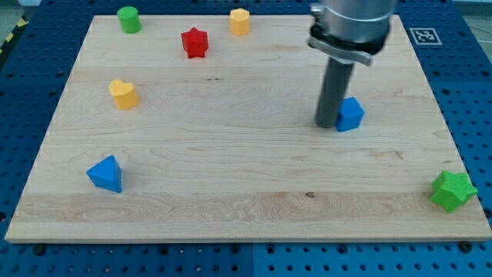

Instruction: Push the blue cube to the right center of the board

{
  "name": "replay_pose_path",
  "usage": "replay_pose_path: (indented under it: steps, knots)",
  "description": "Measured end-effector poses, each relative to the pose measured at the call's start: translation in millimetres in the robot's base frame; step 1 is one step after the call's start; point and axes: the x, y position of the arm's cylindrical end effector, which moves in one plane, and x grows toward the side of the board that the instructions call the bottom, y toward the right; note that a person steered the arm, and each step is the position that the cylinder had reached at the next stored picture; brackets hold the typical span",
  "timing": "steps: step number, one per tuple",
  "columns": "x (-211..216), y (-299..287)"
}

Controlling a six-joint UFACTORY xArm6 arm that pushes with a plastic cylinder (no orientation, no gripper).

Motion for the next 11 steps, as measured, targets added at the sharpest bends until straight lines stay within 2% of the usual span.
replay_pose_path:
  steps: [1,2,3,6,10,11]
  knots:
    - [39,31]
    - [44,63]
    - [44,55]
    - [-10,21]
    - [-29,-14]
    - [-30,8]
